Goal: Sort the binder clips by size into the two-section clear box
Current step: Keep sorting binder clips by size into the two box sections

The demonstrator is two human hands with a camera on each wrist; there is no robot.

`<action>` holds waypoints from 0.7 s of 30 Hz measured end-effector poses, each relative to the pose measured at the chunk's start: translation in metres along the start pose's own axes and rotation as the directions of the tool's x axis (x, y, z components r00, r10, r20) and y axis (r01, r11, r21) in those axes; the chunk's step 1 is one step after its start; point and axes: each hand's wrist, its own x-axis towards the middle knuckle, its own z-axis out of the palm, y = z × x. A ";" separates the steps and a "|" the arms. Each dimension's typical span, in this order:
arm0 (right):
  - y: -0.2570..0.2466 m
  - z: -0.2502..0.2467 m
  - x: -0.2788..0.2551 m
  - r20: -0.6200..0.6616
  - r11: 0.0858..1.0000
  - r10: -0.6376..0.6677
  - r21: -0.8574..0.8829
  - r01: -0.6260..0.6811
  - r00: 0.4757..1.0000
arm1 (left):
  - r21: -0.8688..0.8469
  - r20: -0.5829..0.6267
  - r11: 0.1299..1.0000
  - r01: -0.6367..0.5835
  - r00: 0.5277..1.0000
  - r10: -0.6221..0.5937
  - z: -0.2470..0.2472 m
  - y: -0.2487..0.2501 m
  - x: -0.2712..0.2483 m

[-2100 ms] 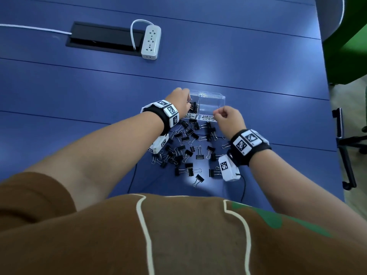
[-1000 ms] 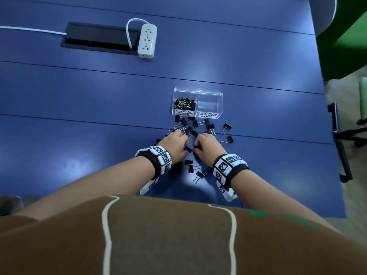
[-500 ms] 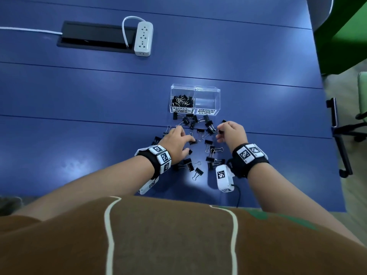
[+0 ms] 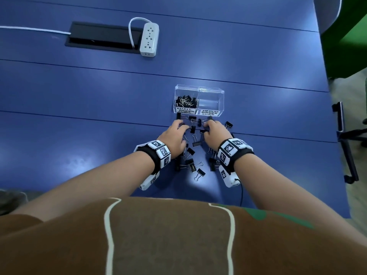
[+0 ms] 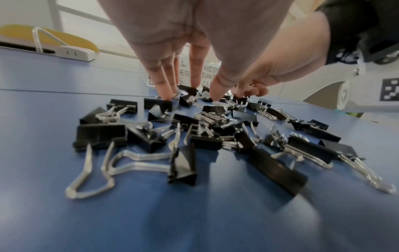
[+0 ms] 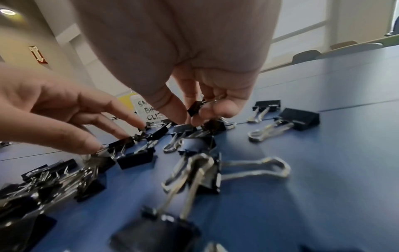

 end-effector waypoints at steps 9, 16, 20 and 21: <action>-0.006 0.008 -0.011 -0.028 0.986 -0.157 0.049 0.159 0.987 | -0.068 -0.112 0.997 0.021 0.993 -0.028 -0.011 -0.014 -0.001; -0.008 0.008 -0.011 -0.031 0.988 -0.119 0.094 0.121 0.992 | -0.042 -0.116 0.996 0.078 0.990 -0.083 -0.025 -0.038 -0.016; -0.024 0.022 -0.021 0.010 0.968 -0.241 0.072 0.239 0.971 | -0.065 -0.056 0.994 0.087 0.994 -0.090 -0.014 -0.043 -0.026; -0.028 0.027 -0.024 0.028 0.964 -0.260 0.067 0.258 0.965 | -0.086 -0.054 0.994 0.070 0.996 -0.075 -0.012 -0.043 -0.027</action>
